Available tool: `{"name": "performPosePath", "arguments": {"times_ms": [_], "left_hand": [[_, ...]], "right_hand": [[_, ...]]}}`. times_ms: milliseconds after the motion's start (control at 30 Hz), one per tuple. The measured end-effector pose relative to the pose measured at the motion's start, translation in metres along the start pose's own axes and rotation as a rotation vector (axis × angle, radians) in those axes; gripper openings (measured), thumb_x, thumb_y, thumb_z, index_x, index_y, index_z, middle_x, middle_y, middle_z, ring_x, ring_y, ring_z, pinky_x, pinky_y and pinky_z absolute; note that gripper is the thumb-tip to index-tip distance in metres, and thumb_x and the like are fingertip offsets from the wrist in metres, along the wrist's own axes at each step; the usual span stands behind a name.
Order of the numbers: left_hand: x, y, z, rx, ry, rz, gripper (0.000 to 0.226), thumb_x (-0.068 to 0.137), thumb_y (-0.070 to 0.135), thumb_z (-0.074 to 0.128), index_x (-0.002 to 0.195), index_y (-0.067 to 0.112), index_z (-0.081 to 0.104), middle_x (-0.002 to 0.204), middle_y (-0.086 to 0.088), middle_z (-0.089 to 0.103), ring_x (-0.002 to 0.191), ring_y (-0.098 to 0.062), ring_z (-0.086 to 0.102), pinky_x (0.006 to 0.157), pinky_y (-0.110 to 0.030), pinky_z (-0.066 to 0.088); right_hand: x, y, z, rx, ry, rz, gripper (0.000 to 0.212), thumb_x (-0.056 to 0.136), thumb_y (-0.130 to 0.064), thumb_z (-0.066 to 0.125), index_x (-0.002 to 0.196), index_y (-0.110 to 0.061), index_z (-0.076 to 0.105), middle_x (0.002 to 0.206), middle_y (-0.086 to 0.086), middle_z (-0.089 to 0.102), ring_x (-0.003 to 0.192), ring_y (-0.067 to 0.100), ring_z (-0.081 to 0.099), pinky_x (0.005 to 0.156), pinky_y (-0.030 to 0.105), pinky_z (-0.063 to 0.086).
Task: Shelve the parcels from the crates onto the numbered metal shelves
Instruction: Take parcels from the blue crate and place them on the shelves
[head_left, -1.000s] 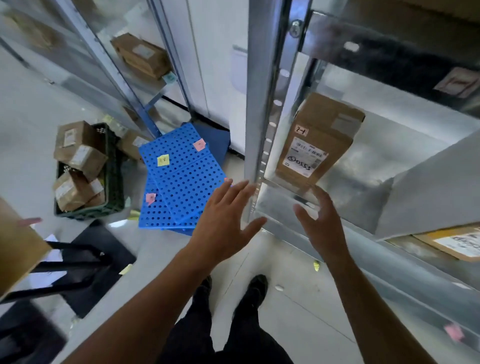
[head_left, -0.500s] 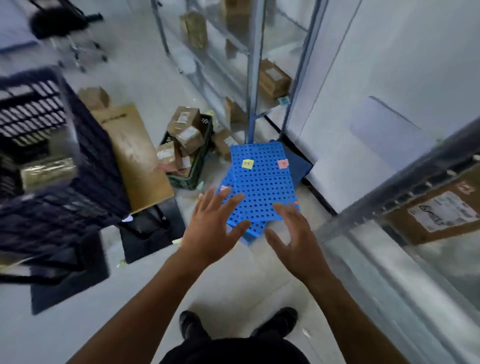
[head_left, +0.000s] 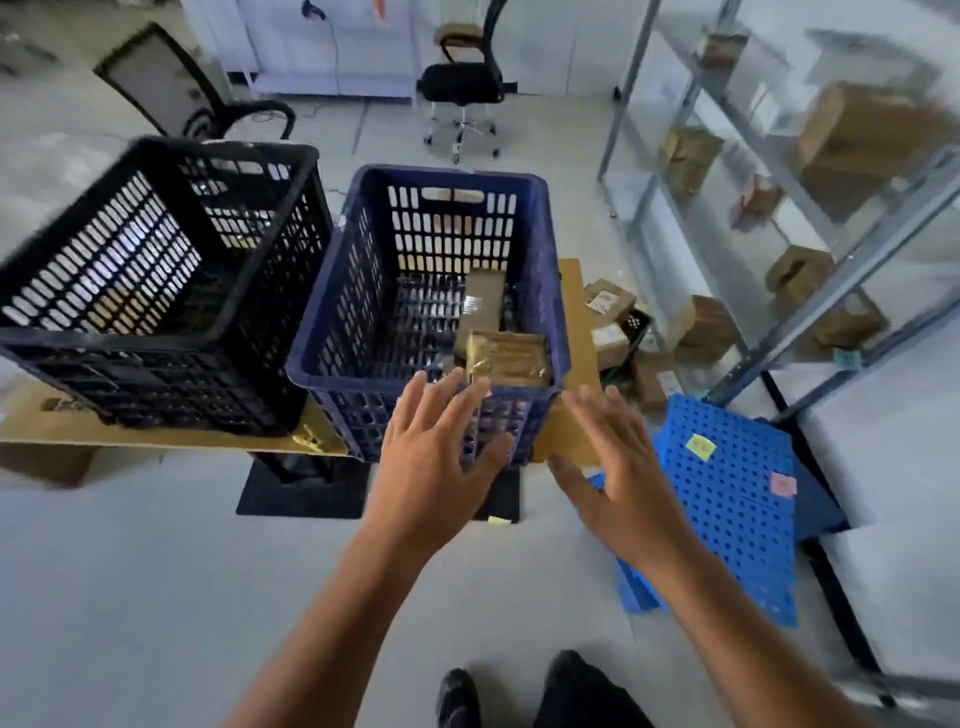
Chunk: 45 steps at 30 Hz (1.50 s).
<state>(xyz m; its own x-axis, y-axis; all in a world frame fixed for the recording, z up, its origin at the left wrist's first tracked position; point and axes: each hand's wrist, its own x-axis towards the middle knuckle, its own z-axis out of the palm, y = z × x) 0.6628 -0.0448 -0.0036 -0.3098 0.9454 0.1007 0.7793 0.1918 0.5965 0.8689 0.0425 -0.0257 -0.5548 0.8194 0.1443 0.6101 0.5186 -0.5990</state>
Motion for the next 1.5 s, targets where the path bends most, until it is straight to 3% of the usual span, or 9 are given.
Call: {"name": "performPosePath", "arguments": {"times_ms": [267,367,667,867,1100,1233,1367,1433,1500], "left_hand": [[0.101,-0.065,-0.013,0.05,-0.048,-0.092,0.067,0.099,0.063,0.047,0.158,0.034,0.035,0.167,0.009,0.028,0.158,-0.022,0.01,0.128,-0.045,0.015],[0.145,-0.079,-0.007,0.102,-0.086,-0.089,0.07,0.099,0.066,0.044,0.159,0.032,0.034,0.166,0.008,0.031,0.156,-0.022,0.014,0.127,-0.047,0.018],[0.284,-0.104,0.051,0.216,-0.47,-0.155,0.069,0.1,0.061,0.047,0.16,0.041,0.02,0.171,0.006,0.014,0.158,-0.028,0.005,0.125,-0.054,0.022],[0.313,-0.108,0.101,0.279,-0.636,-0.056,0.07,0.103,0.055,0.046,0.162,0.036,0.014,0.173,-0.001,0.0,0.158,-0.031,-0.003,0.127,-0.051,0.014],[0.309,-0.119,0.131,0.304,-0.523,-0.077,0.077,0.095,0.068,0.048,0.158,0.036,0.019,0.171,0.002,-0.003,0.156,-0.035,0.007,0.111,-0.051,0.041],[0.307,-0.112,0.132,0.164,-0.451,-0.16,0.073,0.092,0.047,0.064,0.153,0.031,0.026,0.168,0.007,-0.004,0.146,-0.033,0.022,0.091,-0.049,0.056],[0.316,-0.123,0.112,-0.004,-0.401,-0.254,0.08,0.09,0.04,0.067,0.157,0.029,0.026,0.167,0.013,0.005,0.143,-0.031,0.029,0.1,-0.049,0.051],[0.32,-0.134,0.093,-0.123,-0.361,-0.275,0.08,0.09,0.038,0.069,0.158,0.029,0.029,0.163,0.016,0.013,0.142,-0.028,0.035,0.109,-0.05,0.047],[0.322,-0.142,0.068,-0.271,-0.32,-0.301,0.079,0.091,0.033,0.07,0.159,0.031,0.029,0.156,0.023,0.02,0.136,-0.018,0.043,0.104,-0.04,0.053]], "right_hand": [[0.124,0.001,0.018,-0.043,-0.071,-0.025,0.075,0.097,-0.066,0.039,0.162,-0.028,0.036,0.169,-0.006,0.029,0.161,0.01,0.006,0.128,0.039,0.015],[0.166,0.01,0.023,-0.107,-0.051,-0.038,0.07,0.102,-0.06,0.045,0.162,-0.025,0.037,0.17,0.0,0.03,0.161,0.016,0.007,0.13,0.046,0.017],[0.285,0.06,0.036,-0.233,-0.193,0.142,0.077,0.097,-0.069,0.031,0.166,-0.036,0.018,0.176,0.0,0.004,0.161,0.017,-0.011,0.131,0.05,0.001],[0.285,0.072,0.049,-0.243,-0.179,0.132,0.071,0.104,-0.06,0.042,0.166,-0.032,0.023,0.176,-0.001,-0.006,0.16,0.019,-0.018,0.13,0.054,0.006],[0.287,0.066,0.051,-0.266,-0.189,0.167,0.073,0.104,-0.053,0.051,0.166,-0.028,0.022,0.175,-0.002,-0.009,0.159,0.017,-0.022,0.131,0.051,0.002],[0.288,0.061,0.05,-0.296,-0.197,0.194,0.073,0.104,-0.053,0.05,0.167,-0.029,0.02,0.175,-0.002,-0.01,0.159,0.016,-0.024,0.131,0.045,-0.006],[0.294,0.052,0.051,-0.284,-0.184,0.204,0.072,0.105,-0.054,0.044,0.167,-0.032,0.015,0.176,-0.001,-0.006,0.159,0.015,-0.023,0.131,0.047,-0.005],[0.298,0.045,0.052,-0.249,-0.182,0.188,0.07,0.105,-0.054,0.043,0.167,-0.035,0.015,0.176,-0.001,-0.003,0.159,0.014,-0.02,0.13,0.04,-0.008],[0.304,0.037,0.054,-0.185,-0.187,0.176,0.07,0.106,-0.053,0.044,0.167,-0.035,0.015,0.176,-0.003,-0.002,0.16,0.012,-0.017,0.128,0.032,-0.012]]}}
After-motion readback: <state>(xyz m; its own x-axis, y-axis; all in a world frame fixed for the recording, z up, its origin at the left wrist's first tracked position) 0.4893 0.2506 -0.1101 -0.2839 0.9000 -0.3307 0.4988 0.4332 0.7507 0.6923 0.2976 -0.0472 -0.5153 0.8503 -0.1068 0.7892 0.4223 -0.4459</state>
